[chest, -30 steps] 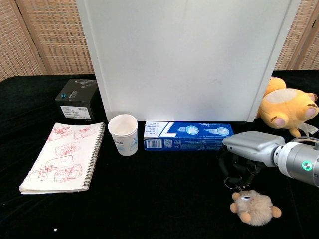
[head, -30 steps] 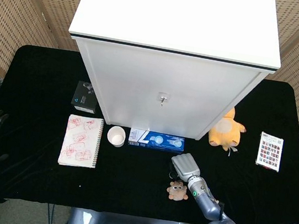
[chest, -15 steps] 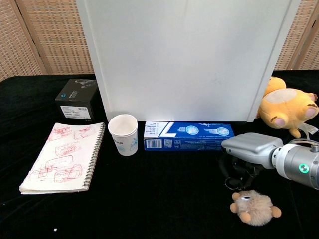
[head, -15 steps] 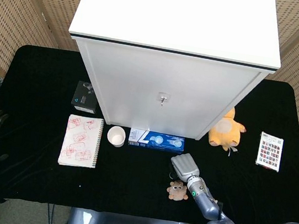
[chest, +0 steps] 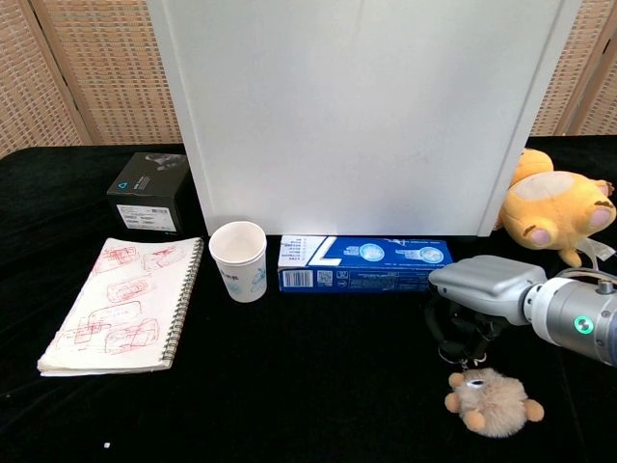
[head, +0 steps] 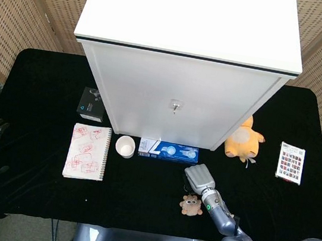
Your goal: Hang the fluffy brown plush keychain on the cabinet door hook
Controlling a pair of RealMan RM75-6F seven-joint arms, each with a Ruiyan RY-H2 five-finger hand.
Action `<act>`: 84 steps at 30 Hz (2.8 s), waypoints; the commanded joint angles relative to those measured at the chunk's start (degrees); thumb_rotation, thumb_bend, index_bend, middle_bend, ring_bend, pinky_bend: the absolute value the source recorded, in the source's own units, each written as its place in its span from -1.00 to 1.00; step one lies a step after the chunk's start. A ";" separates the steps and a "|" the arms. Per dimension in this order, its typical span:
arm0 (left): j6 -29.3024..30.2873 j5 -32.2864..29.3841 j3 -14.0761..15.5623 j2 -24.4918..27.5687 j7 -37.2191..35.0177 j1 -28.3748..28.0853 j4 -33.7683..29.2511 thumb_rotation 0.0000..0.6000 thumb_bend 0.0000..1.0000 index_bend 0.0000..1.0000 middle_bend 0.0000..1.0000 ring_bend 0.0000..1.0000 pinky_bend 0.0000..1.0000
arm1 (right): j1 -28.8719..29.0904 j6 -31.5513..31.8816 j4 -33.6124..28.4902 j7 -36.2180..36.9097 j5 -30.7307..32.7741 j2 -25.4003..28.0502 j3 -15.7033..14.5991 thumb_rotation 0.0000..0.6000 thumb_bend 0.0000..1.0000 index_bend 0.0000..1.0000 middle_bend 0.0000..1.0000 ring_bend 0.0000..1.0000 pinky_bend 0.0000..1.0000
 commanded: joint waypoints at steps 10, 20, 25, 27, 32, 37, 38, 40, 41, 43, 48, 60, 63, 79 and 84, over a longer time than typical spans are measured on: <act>0.13 0.08 0.08 -0.01 0.06 0.04 -0.06 1.00 -1.00 -1.00 -1.00 -1.00 -1.00 | 0.19 -0.14 0.25 0.60 -0.52 -0.19 -0.23 1.00 0.20 0.27 0.86 0.85 1.00; 0.14 0.09 0.12 0.00 0.04 0.04 -0.05 1.00 -1.00 -1.00 -1.00 -1.00 -1.00 | -0.06 0.53 -0.15 2.42 -2.35 0.18 -0.16 1.00 0.23 0.31 0.88 0.85 1.00; 0.22 0.31 0.23 -0.02 -0.02 0.08 -0.06 1.00 -1.00 -1.00 -1.00 -1.00 -1.00 | -0.69 2.40 -1.98 4.49 -5.34 1.49 -0.12 1.00 0.23 0.32 0.88 0.86 1.00; 0.24 0.37 0.26 -0.01 0.01 0.08 -0.09 1.00 -1.00 -1.00 -1.00 -1.00 -1.00 | -0.88 2.97 -2.69 5.12 -6.41 2.08 -0.16 1.00 0.23 0.33 0.88 0.86 1.00; 0.28 0.52 0.38 0.01 -0.08 0.15 -0.20 1.00 -1.00 -1.00 -1.00 -1.00 -1.00 | -1.84 5.93 -6.01 7.42 -10.40 4.35 -0.24 1.00 0.23 0.33 0.88 0.86 1.00; 0.55 0.93 0.51 0.12 -0.37 0.26 -0.25 1.00 -1.00 -1.00 -1.00 -1.00 -1.00 | -3.26 11.00 -9.55 10.12 -17.27 7.54 -0.98 1.00 0.24 0.35 0.88 0.86 1.00; 0.59 1.06 0.55 0.16 -0.47 0.28 -0.27 1.00 -1.00 -1.00 -1.00 -1.00 -1.00 | -3.65 12.62 -10.35 10.79 -19.33 8.38 -1.23 1.00 0.25 0.35 0.89 0.86 1.00; 0.68 1.25 0.61 0.22 -0.60 0.32 -0.30 1.00 -1.00 -1.00 -1.00 -1.00 -1.00 | -4.19 14.82 -11.44 11.73 -22.18 9.59 -1.61 1.00 0.25 0.35 0.89 0.86 1.00; 0.72 1.39 0.65 0.26 -0.68 0.34 -0.32 1.00 -1.00 -1.00 -1.00 -1.00 -1.00 | -4.48 16.38 -12.19 12.21 -24.05 10.36 -1.71 1.00 0.25 0.36 0.89 0.86 1.00; 0.80 1.57 0.72 0.35 -0.86 0.39 -0.37 1.00 -1.00 -1.00 -1.00 -1.00 -1.00 | -4.99 18.85 -13.30 12.83 -26.99 11.59 -1.98 1.00 0.26 0.36 0.89 0.86 1.00; 1.38 2.06 0.75 0.73 -1.43 0.62 -0.65 1.00 -1.00 -1.00 -1.00 -1.00 -1.00 | -5.70 24.41 -15.34 12.29 -33.82 14.72 -1.95 1.00 0.27 0.38 0.89 0.86 1.00; 1.73 2.02 0.47 1.60 -3.05 0.82 -1.02 1.00 -1.00 -1.00 -1.00 -1.00 -1.00 | -4.85 29.95 -24.12 3.54 -41.52 25.75 3.34 1.00 0.28 0.40 0.90 0.87 1.00; 1.75 1.89 0.37 1.69 -3.18 0.84 -1.04 1.00 -1.00 -1.00 -1.00 -1.00 -1.00 | -4.71 30.39 -25.86 2.19 -41.86 28.07 4.81 1.00 0.28 0.40 0.90 0.87 1.00; 0.78 0.98 0.03 1.56 -2.80 0.38 -1.09 1.00 -1.00 -1.00 -1.00 -1.00 -1.00 | -2.84 29.41 -29.99 -4.75 -37.07 34.12 13.16 1.00 0.28 0.44 0.90 0.88 1.00; 0.58 0.69 -0.03 1.53 -2.71 0.31 -1.03 1.00 -1.00 -1.00 -1.00 -1.00 -1.00 | -0.42 27.04 -29.81 -8.84 -34.48 32.88 15.59 1.00 0.28 0.44 0.90 0.88 1.00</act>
